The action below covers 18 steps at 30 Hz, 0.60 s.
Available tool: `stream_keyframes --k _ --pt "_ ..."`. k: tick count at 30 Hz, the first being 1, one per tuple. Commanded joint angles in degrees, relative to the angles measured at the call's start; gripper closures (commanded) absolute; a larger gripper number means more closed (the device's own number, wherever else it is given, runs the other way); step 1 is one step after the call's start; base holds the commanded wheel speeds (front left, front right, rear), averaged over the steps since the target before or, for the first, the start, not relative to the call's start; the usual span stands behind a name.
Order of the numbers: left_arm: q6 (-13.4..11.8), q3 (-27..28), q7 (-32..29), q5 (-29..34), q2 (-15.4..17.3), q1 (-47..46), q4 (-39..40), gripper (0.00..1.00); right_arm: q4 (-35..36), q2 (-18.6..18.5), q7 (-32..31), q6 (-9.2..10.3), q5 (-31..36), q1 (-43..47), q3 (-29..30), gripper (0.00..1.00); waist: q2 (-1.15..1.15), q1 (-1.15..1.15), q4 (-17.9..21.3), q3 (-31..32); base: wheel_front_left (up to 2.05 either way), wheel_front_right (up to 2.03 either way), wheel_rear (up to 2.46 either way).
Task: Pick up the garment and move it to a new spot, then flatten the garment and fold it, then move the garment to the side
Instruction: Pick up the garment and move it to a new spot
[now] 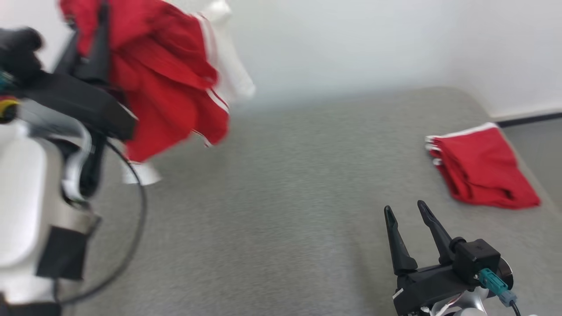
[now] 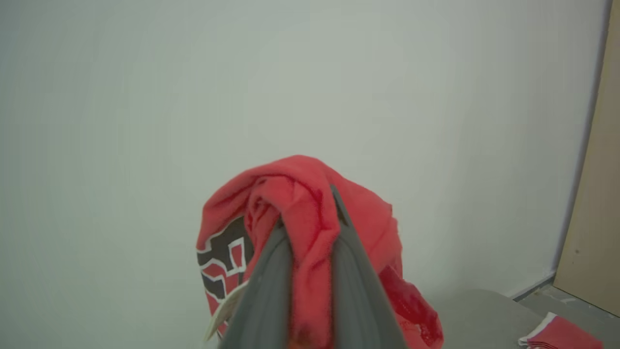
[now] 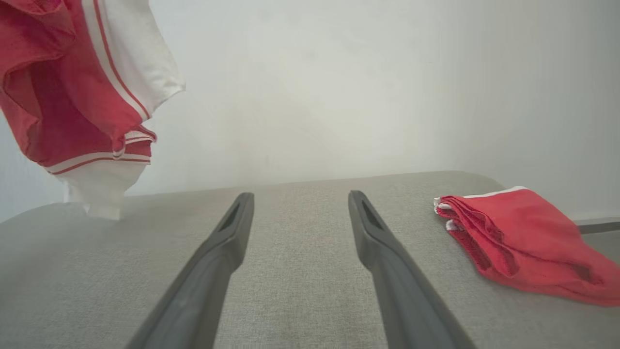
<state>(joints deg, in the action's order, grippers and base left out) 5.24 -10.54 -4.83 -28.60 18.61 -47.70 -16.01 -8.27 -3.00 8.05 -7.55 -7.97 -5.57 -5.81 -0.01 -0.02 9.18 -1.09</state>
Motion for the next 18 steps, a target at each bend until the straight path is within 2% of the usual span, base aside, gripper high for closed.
stream_keyframes --k 1,5,8,12,17,18 --pt "-0.67 -0.68 -1.0 -0.46 -1.04 2.43 1.91 1.0 0.16 0.04 -0.15 0.14 0.0 0.96 -0.04 0.0 0.01 0.02 7.4 1.67 0.0 0.0 0.0" --pt "-2.08 -3.5 -2.86 -1.11 -3.91 8.42 7.5 1.0 0.59 0.09 -0.49 0.14 -0.01 1.16 -0.15 0.0 0.01 0.02 10.71 0.97 0.0 0.0 0.0" --pt "-2.66 -5.73 -2.48 -1.2 -6.32 13.49 8.88 1.0 0.79 0.1 -0.68 0.14 -0.1 1.0 -0.27 0.0 0.01 0.02 12.35 0.11 0.0 0.0 0.0" --pt "-2.84 -9.01 -0.54 -1.03 -9.27 19.69 4.54 1.0 0.9 0.12 -0.51 0.14 -0.45 0.41 -0.67 0.0 0.01 0.02 13.52 -0.9 0.0 0.0 0.0" --pt "-2.5 -12.3 3.74 -0.99 -12.43 24.21 -5.38 1.0 0.57 0.13 -0.66 0.14 -0.82 -0.05 -1.13 0.0 0.01 0.02 13.31 -1.76 0.0 0.0 0.0" --pt "-2.29 -12.58 4.64 -1.6 -13.05 24.94 -7.26 0.85 0.52 0.14 -0.64 0.14 -0.82 -0.14 -1.33 0.0 0.01 0.02 13.09 -1.84 0.0 0.0 0.0"
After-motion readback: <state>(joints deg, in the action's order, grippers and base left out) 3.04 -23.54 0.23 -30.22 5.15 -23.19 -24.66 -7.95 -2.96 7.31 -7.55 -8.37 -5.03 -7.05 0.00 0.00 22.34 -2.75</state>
